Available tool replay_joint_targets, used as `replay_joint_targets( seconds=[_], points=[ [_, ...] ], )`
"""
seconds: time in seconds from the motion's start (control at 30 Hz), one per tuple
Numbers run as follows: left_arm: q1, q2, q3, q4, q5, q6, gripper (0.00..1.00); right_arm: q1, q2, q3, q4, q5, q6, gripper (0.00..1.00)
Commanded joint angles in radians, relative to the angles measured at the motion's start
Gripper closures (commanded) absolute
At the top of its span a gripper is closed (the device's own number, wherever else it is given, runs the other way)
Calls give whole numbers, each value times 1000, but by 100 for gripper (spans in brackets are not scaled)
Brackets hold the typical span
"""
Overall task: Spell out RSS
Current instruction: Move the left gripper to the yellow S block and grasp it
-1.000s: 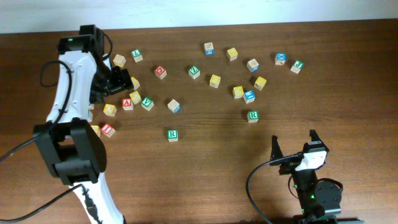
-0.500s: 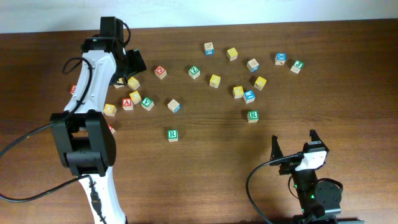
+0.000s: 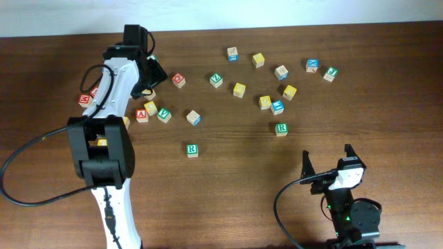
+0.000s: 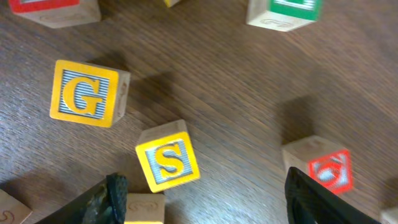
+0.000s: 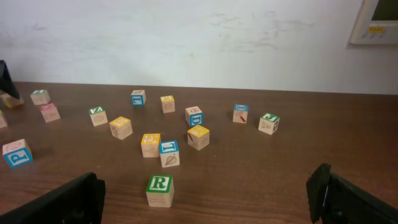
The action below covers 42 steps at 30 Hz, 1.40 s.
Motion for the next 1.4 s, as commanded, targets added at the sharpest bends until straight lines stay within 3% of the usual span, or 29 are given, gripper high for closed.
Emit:
replay_joint_targets(
  seconds=[0.0, 0.17, 0.27, 0.47, 0.83, 1.07, 1.1, 1.13, 1.27, 1.37],
  points=[
    [3, 58, 11, 1, -68, -65, 29, -6, -6, -5, -6, 8, -3, 2],
    [3, 65, 10, 2, -106, -116, 32, -6, -6, -5, -6, 8, -3, 2],
    [3, 77, 10, 27, -106, -117, 47, -6, -6, -5, -6, 8, -3, 2],
    [2, 129, 10, 27, -99, -116, 46, -6, -6, -5, -6, 8, -3, 2],
    [2, 129, 60, 30, -93, -115, 65, -6, -6, -5, -6, 8, -3, 2],
    [2, 129, 165, -58, 77, 9, 67, -6, -6, -5, -6, 8, -3, 2],
    [2, 129, 191, -85, 106, 9, 79, -6, -6, -5, -6, 8, -3, 2],
    [2, 129, 211, -102, 142, 29, 78, -6, -6, -5, -6, 8, -3, 1],
    [2, 133, 225, -156, 112, 54, 28, -6, -6, -5, -6, 8, -3, 2],
    [-11, 167, 225, -166, 82, 103, 25, -6, -6, -5, -6, 8, -3, 2]
  ],
)
